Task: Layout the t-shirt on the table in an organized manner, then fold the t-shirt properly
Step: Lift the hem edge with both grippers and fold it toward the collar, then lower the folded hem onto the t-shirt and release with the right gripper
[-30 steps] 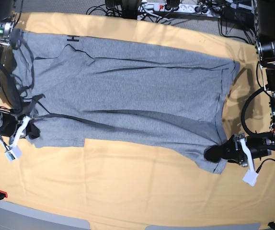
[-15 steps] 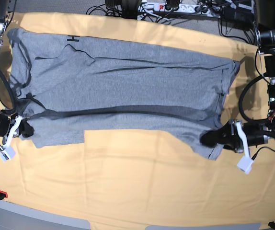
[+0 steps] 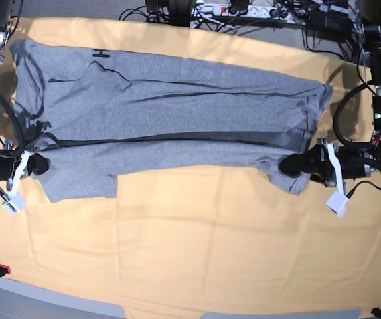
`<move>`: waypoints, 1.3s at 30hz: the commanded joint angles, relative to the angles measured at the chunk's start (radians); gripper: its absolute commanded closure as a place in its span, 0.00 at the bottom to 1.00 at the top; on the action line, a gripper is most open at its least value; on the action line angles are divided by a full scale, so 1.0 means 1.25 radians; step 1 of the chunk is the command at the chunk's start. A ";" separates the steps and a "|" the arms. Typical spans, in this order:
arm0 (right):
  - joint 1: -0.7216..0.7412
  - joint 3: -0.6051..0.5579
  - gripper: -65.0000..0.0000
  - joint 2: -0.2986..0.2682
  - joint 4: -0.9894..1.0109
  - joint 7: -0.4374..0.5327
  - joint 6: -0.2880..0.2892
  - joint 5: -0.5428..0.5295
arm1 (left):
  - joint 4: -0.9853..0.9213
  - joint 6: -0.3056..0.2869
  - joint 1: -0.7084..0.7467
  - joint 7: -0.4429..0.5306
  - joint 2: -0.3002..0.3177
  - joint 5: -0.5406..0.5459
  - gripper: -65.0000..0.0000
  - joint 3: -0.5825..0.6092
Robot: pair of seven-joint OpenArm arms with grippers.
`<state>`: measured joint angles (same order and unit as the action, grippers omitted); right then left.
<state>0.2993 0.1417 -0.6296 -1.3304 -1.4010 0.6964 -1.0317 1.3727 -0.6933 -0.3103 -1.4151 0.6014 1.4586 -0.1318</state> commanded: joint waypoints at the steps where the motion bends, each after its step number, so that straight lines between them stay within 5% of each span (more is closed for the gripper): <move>1: 0.020 0.007 1.00 -0.027 -0.015 0.004 0.001 -0.013 | 0.012 -0.004 -0.019 0.015 0.020 0.020 1.00 -0.007; 7: 0.020 0.007 1.00 -0.071 -0.015 0.004 0.001 -0.031 | 0.012 -0.004 -0.008 0.015 0.040 0.020 1.00 -0.007; 15: -0.025 0.007 1.00 -0.068 -0.015 0.004 0.001 -0.093 | 0.059 -0.004 0.050 0.015 0.047 0.020 1.00 -0.007; 23: -0.042 0.007 1.00 -0.073 -0.015 0.004 0.001 -0.094 | 0.137 -0.004 0.104 0.015 0.105 0.020 1.00 -0.007; 39: -0.099 0.007 1.00 -0.103 -0.015 0.004 0.001 -0.099 | 0.137 -0.004 0.149 0.015 0.108 0.020 1.00 -0.007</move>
<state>0.1509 0.1417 -0.7288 -1.3350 -1.4036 0.6964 -1.1492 1.5311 -0.6933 -0.1059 -1.4105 0.7155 1.4597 -0.1310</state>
